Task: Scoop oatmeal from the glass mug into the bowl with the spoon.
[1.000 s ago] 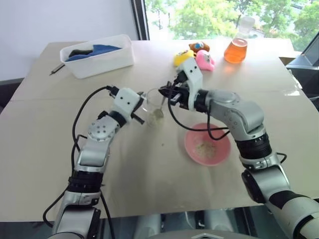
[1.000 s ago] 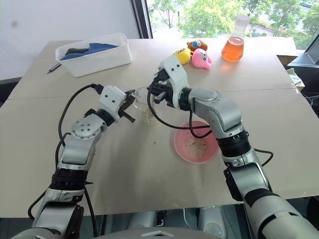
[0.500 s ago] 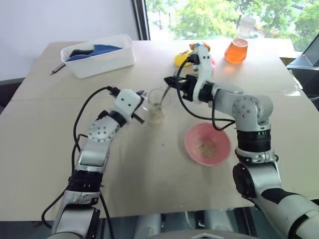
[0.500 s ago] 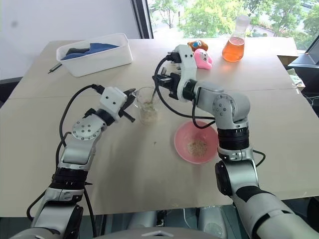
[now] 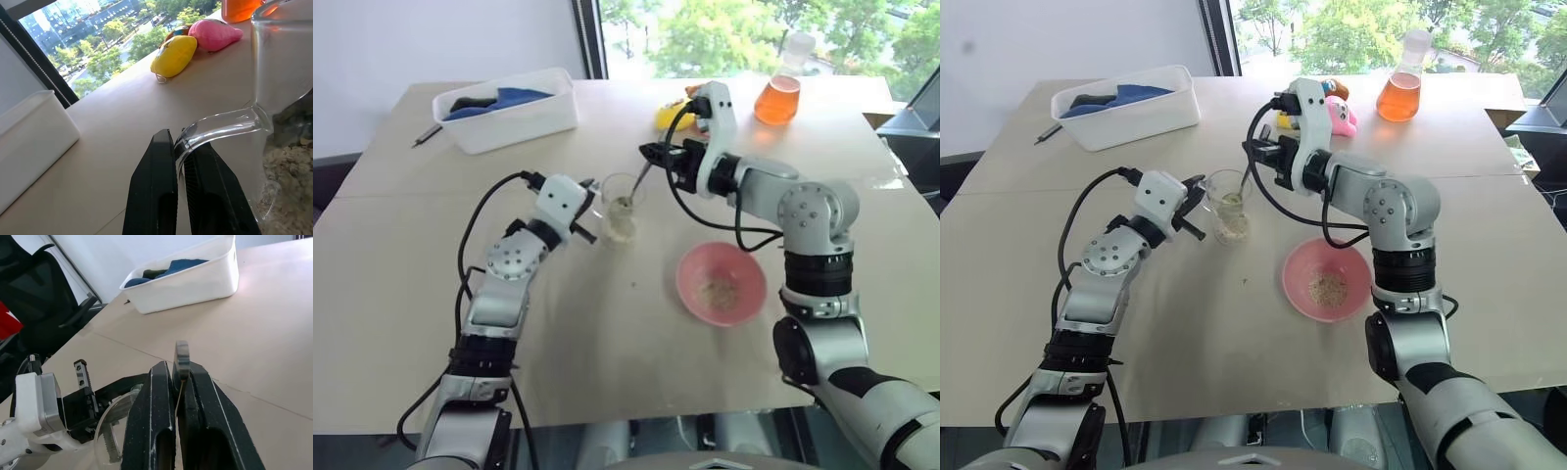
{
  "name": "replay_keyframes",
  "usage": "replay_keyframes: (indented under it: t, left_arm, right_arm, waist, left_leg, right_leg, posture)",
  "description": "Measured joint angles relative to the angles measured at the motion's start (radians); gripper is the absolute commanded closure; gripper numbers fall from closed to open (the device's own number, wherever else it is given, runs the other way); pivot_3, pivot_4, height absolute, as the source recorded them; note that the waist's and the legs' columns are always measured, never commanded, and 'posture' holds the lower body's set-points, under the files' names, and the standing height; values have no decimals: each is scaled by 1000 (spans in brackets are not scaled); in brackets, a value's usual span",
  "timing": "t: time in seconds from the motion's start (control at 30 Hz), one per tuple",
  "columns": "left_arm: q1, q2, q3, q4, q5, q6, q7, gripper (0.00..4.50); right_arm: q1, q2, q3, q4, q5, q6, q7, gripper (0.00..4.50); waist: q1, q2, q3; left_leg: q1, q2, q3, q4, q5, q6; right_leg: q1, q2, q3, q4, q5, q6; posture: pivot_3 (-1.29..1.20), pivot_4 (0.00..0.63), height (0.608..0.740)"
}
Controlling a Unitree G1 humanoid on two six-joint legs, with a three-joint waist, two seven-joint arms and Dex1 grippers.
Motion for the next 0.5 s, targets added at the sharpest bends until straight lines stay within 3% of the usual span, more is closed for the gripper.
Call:
replay_keyframes:
  t: [0.5]
  left_arm:
    - [-14,-10,4,28,-7,5,6,4437]
  right_arm:
    - [0,-4,-28,-43,44,30,-33,4500]
  waist:
    - [0,0,0]
  left_leg:
    - [0,0,0,0,0,0]
  right_leg:
    - [0,0,0,0,0,0]
  posture:
    - [0,150,740]
